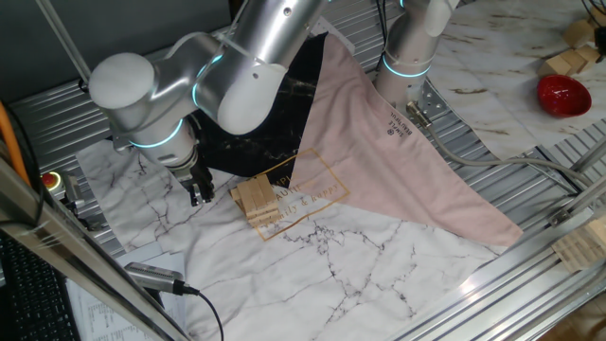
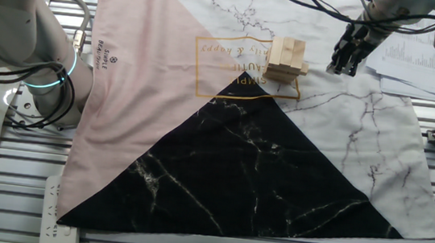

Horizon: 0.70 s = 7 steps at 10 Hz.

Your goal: Play Jenga

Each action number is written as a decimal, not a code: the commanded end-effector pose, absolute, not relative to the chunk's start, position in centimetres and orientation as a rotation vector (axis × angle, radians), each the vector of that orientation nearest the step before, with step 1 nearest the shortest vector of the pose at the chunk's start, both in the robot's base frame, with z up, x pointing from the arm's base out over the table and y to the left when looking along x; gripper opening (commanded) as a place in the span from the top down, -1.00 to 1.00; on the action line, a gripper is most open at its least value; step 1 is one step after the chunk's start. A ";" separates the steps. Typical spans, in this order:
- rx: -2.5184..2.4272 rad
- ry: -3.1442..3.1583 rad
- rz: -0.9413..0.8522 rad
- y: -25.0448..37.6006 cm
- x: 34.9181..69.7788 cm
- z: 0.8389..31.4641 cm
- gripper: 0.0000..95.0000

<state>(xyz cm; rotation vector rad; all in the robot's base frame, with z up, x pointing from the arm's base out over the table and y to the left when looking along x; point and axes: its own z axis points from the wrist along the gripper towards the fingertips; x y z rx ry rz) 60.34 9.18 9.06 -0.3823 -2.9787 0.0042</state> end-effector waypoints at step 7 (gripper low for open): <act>-0.382 -2.994 0.010 11.1 58.0 8.8 1.00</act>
